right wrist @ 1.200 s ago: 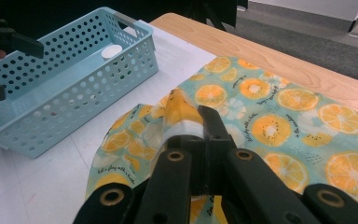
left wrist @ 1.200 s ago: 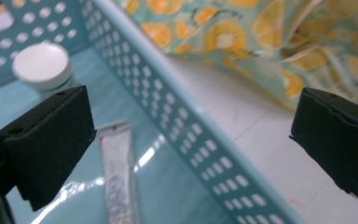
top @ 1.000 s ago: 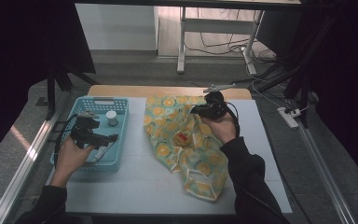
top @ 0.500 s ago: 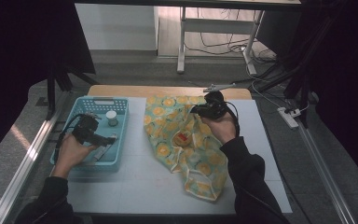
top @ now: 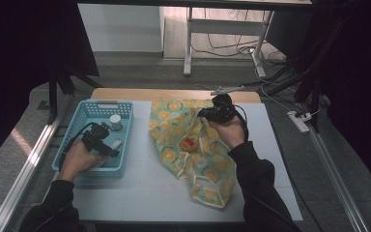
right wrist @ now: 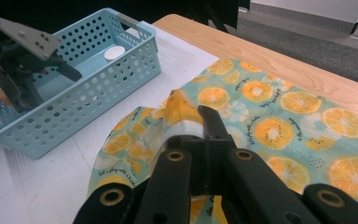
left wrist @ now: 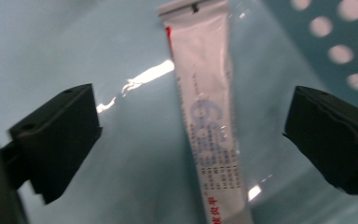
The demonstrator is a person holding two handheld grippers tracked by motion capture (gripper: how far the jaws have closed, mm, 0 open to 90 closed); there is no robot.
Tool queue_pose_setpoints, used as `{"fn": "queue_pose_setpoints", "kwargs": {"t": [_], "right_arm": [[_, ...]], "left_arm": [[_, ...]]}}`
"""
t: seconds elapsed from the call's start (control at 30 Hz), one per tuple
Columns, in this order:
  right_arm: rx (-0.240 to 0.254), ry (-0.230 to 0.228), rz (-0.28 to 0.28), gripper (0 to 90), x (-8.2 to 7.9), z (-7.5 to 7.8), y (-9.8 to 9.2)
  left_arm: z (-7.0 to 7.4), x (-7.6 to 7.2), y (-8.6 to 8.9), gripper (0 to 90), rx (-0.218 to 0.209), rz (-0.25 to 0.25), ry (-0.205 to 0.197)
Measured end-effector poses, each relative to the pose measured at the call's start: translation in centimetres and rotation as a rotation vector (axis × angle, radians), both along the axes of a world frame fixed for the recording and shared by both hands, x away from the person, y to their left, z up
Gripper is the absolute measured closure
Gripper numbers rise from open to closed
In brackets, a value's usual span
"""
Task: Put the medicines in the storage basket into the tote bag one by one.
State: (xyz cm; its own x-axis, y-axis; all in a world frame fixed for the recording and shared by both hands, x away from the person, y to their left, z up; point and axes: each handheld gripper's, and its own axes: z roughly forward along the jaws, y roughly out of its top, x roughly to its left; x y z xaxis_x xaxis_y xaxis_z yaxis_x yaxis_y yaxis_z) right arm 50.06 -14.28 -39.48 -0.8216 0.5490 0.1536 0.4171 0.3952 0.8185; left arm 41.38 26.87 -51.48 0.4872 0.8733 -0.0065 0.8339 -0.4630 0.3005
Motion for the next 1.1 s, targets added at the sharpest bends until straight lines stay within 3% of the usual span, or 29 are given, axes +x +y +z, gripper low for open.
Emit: {"fn": "queue_pose_setpoints", "kwargs": {"t": [0.1,0.23,0.4,0.53,0.7,0.83,1.0,1.1], "right_arm": [[-0.001,0.0,-0.001,90.0,0.0,0.1,-0.1],[0.0,0.001,-0.004,90.0,0.0,0.0,-0.2],[0.003,0.001,-0.005,90.0,0.0,0.0,-0.2],[0.004,0.001,-0.006,90.0,-0.1,0.0,-0.3],[0.006,-0.003,-0.004,90.0,-0.1,0.1,-0.2],[0.005,-0.002,-0.004,90.0,-0.1,0.0,-0.2],[0.004,-0.001,-0.007,90.0,0.0,0.0,-0.3],[0.003,0.0,-0.008,90.0,0.0,0.0,-0.3]], "left_arm": [[-0.2,0.1,-0.2,15.6,0.018,-0.013,0.014],[-0.1,0.1,0.0,34.9,-0.055,-0.042,0.035],[0.1,0.1,0.3,60.3,-0.071,-0.027,0.033],[0.1,0.3,0.5,64.5,-0.089,-0.002,0.045],[0.2,0.4,0.3,65.2,-0.071,0.002,0.055],[0.2,0.4,0.4,65.7,-0.083,0.013,0.056],[0.2,0.5,1.1,67.4,-0.154,0.048,0.062],[0.3,0.5,1.0,67.6,-0.157,0.053,0.062]]}}
